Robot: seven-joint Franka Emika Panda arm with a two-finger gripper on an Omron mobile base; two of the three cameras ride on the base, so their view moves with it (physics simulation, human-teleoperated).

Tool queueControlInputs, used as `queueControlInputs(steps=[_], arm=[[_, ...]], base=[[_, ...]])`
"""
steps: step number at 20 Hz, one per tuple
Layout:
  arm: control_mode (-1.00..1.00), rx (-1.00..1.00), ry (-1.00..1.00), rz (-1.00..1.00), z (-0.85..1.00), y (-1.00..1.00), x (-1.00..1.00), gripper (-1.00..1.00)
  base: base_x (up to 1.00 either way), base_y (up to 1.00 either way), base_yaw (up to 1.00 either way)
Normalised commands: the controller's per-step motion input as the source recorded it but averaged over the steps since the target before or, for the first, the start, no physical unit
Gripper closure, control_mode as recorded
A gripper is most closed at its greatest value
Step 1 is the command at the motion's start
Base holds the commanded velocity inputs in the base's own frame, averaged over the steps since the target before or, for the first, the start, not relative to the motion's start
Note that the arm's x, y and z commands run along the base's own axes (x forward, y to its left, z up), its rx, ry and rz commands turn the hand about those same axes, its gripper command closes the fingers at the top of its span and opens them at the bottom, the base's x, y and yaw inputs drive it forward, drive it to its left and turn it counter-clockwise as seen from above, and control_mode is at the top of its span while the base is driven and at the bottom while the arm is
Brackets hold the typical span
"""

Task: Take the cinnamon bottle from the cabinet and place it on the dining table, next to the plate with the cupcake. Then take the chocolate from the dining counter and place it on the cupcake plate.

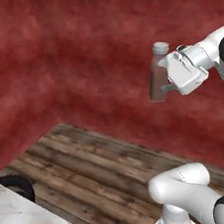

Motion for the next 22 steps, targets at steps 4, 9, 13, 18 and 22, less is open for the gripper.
queueControlInputs(steps=[4,9,13,18,22], arm=[[1.0,0.0,0.0,0.0,0.0,0.0,0.0,1.0],[1.0,0.0,0.0,0.0,0.0,0.0,0.0,1.0],[1.0,0.0,0.0,0.0,0.0,0.0,0.0,1.0],[1.0,0.0,0.0,0.0,0.0,0.0,0.0,1.0],[1.0,0.0,0.0,0.0,0.0,0.0,0.0,1.0]], base=[[0.56,0.0,0.66],[0.6,-0.03,0.61],[0.67,-0.02,0.54],[0.69,0.0,0.52],[0.7,-0.05,0.46]])
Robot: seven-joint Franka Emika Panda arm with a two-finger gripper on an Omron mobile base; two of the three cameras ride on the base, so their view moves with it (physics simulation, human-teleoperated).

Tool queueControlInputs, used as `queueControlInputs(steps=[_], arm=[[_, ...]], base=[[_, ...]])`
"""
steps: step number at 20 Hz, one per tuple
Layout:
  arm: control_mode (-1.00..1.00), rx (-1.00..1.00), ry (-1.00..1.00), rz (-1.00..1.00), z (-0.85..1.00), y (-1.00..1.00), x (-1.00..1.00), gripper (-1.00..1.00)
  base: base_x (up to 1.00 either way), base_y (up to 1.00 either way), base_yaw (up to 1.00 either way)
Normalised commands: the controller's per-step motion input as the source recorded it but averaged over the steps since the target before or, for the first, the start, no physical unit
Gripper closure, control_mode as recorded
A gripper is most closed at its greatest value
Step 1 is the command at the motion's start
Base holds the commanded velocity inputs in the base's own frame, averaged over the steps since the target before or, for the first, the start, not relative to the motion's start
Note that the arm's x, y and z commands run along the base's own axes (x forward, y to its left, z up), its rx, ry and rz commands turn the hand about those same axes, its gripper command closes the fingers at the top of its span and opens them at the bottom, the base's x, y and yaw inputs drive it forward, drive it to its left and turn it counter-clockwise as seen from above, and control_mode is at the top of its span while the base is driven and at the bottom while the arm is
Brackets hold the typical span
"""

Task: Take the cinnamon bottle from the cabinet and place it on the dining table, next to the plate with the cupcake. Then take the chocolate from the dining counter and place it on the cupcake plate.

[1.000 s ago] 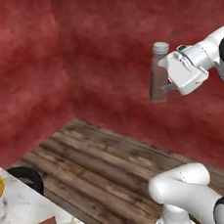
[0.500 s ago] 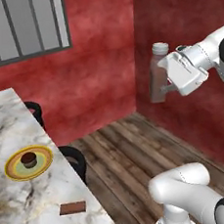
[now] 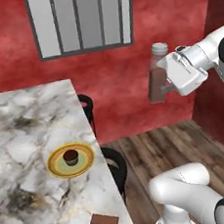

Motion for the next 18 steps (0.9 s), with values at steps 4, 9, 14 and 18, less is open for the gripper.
queueControlInputs(steps=[4,9,14,18], arm=[[1.0,0.0,0.0,0.0,0.0,0.0,0.0,1.0],[1.0,0.0,0.0,0.0,0.0,0.0,0.0,1.0],[1.0,0.0,0.0,0.0,0.0,0.0,0.0,1.0],[1.0,0.0,0.0,0.0,0.0,0.0,0.0,1.0]], base=[[0.57,-0.11,0.54],[0.36,-0.15,0.63],[0.23,-0.14,0.72],[0.26,-0.21,0.58]])
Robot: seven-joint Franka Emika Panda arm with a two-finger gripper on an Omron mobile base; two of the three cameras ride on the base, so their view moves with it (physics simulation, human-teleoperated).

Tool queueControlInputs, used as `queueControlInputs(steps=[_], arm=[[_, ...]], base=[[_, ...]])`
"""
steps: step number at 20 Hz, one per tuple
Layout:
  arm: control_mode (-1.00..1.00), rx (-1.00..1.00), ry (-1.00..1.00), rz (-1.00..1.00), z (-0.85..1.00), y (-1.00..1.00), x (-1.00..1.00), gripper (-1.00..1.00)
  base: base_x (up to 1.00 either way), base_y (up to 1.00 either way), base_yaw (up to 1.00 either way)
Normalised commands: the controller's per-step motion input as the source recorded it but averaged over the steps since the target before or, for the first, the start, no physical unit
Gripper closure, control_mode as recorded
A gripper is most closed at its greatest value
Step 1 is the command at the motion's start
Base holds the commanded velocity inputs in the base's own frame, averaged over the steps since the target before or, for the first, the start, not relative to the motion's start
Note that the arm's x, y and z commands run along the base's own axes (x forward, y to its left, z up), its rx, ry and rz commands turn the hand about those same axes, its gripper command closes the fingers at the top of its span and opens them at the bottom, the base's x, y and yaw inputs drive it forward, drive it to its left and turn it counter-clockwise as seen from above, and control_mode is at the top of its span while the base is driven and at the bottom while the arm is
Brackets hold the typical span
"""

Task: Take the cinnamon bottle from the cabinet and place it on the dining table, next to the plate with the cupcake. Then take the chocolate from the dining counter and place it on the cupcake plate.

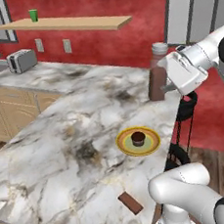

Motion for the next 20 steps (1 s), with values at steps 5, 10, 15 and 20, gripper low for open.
queueControlInputs(steps=[5,10,15,20], arm=[[1.0,0.0,0.0,0.0,0.0,0.0,0.0,1.0],[1.0,0.0,0.0,0.0,0.0,0.0,0.0,1.0],[1.0,0.0,0.0,0.0,0.0,0.0,0.0,1.0],[1.0,0.0,0.0,0.0,0.0,0.0,0.0,1.0]], base=[[0.24,-0.42,0.35],[0.13,-0.56,0.25],[0.07,-0.59,0.23],[0.26,-0.67,0.06]])
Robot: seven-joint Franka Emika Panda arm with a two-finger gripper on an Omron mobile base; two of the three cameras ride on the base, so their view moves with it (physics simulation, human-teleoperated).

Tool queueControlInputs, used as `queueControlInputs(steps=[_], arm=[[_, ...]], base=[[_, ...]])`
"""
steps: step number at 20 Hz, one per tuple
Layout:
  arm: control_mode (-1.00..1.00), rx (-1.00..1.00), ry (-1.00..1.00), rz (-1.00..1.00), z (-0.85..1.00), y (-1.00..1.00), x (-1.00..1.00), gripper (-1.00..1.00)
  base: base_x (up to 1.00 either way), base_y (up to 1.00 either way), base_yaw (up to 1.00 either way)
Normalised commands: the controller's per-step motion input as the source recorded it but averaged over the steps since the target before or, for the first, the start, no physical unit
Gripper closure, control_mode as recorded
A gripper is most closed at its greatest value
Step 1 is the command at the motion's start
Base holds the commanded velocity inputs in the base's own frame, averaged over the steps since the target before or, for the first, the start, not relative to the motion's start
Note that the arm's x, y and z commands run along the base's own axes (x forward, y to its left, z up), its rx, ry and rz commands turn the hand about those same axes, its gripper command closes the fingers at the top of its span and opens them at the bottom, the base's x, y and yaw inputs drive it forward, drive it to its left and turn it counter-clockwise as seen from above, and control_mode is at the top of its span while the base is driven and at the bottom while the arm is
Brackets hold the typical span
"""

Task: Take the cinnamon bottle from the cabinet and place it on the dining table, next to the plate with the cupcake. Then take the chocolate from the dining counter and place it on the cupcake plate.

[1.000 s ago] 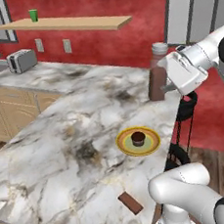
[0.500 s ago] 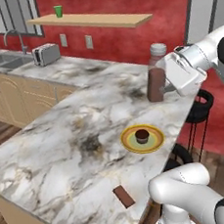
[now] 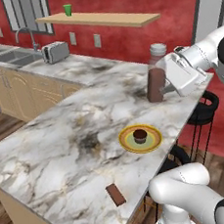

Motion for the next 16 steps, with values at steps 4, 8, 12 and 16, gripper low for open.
queueControlInputs(steps=[4,8,12,16], arm=[[1.0,0.0,0.0,0.0,0.0,0.0,0.0,1.0],[1.0,0.0,0.0,0.0,0.0,0.0,0.0,1.0],[1.0,0.0,0.0,0.0,0.0,0.0,0.0,1.0],[1.0,0.0,0.0,0.0,0.0,0.0,0.0,1.0]], base=[[0.3,-0.63,0.08],[0.41,-0.55,0.1],[0.52,-0.48,0.1],[0.51,-0.45,0.11]])
